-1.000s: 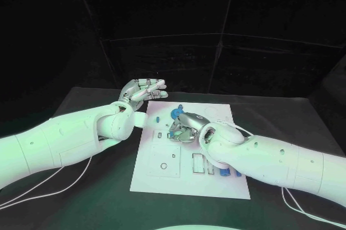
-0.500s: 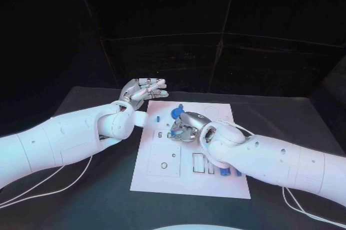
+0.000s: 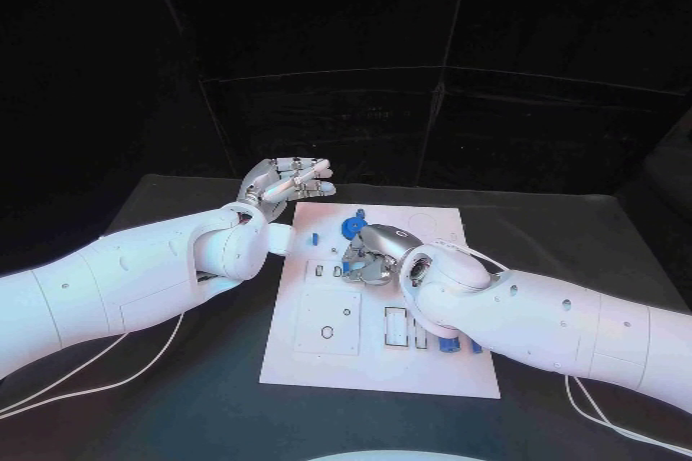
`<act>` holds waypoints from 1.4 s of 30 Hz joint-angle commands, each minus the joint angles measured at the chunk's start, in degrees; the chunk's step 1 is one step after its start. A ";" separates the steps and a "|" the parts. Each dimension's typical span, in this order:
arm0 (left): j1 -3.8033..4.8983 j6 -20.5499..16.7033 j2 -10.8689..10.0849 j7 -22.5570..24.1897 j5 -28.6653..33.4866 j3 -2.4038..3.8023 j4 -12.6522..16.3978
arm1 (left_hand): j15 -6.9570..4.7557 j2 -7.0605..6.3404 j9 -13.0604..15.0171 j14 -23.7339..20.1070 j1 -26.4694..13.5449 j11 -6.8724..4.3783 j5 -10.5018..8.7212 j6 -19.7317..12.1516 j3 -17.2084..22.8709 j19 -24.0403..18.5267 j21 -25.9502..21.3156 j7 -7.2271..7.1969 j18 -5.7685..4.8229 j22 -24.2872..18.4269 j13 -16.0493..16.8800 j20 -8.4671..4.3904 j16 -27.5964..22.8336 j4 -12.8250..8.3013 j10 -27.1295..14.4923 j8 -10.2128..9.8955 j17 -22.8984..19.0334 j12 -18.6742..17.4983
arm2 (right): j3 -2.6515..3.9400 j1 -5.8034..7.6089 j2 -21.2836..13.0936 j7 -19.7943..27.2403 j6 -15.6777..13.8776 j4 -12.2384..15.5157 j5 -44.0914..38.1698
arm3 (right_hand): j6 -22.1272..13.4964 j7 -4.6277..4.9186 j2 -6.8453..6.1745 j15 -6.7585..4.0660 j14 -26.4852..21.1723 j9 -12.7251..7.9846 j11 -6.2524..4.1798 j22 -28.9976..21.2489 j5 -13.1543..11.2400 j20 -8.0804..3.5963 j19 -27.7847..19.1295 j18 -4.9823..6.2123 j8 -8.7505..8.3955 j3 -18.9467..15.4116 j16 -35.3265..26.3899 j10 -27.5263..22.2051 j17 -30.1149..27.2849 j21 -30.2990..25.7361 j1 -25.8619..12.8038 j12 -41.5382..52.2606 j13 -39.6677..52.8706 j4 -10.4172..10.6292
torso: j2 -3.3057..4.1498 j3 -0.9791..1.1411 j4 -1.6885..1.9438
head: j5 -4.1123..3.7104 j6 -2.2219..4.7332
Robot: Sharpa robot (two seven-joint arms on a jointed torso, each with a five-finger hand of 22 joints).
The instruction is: Assemble the parts on the task board
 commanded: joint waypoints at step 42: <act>0.10 0.88 0.11 -0.13 -0.26 0.06 -0.12 | -0.14 -0.12 -0.05 0.41 -0.01 0.02 0.01 0.30 -0.18 0.45 -0.27 0.03 0.84 -0.10 -0.10 0.14 -0.30 -0.14 0.38 -0.41 0.13 -0.49 | -0.21 -0.18 0.31 -2.46 -0.70 -0.53 -1.42 | -2.91 1.22 -3.63 0.42 4.41 -0.23 0.70 6.36 0.71 0.53 1.52 -0.81 -2.43 -0.91 -0.36 -0.37 6.96 -0.37 -3.57 -1.54 6.60 1.45 | 0.05 -0.02 -0.06 | 0.03 -0.13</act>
